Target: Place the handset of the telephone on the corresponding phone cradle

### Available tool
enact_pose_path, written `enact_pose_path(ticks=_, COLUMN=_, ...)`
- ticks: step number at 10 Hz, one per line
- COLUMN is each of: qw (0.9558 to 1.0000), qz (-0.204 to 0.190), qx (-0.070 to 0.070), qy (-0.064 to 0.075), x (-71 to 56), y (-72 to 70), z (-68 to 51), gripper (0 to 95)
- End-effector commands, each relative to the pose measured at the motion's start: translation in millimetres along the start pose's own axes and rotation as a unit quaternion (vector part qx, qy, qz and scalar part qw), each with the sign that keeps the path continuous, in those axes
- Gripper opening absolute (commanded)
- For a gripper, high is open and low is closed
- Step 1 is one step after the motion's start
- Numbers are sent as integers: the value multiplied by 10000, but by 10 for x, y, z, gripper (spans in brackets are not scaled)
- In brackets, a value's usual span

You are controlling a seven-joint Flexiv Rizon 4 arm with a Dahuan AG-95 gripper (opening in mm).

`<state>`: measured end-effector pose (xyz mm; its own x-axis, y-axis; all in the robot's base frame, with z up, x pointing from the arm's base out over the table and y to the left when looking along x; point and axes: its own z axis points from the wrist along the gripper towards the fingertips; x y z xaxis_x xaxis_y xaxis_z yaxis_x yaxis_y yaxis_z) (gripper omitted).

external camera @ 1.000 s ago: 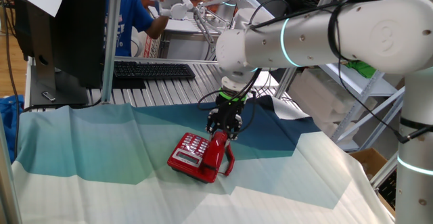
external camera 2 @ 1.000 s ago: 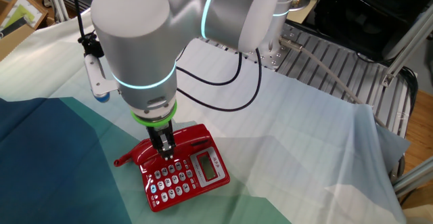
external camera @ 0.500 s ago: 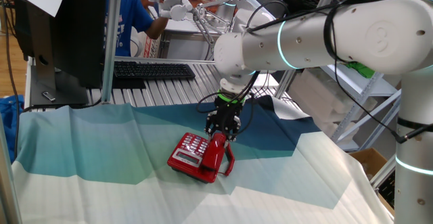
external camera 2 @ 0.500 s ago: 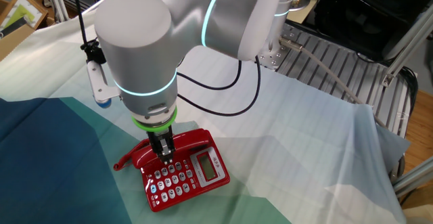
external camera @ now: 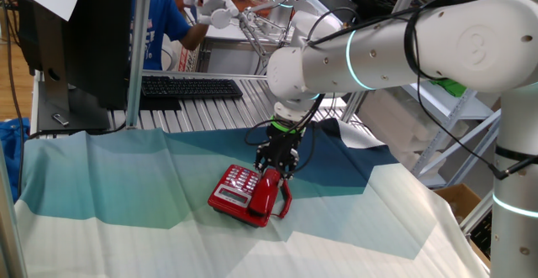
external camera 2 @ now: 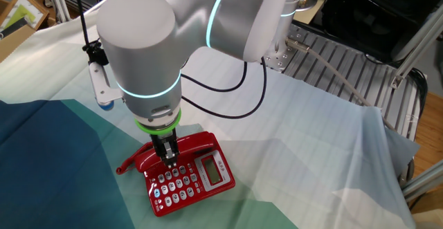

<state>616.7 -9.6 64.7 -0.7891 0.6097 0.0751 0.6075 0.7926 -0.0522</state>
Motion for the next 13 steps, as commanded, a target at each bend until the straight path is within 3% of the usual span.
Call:
enact_pose_path(ticks=1, qw=10000, qz=-6, qx=-33, qy=16, x=-4, y=17, z=17, gripper=0)
enact_pose_path(ticks=13, qw=9999, qz=-17, qx=-107, qy=-30, x=67, y=-2, z=108, gripper=0)
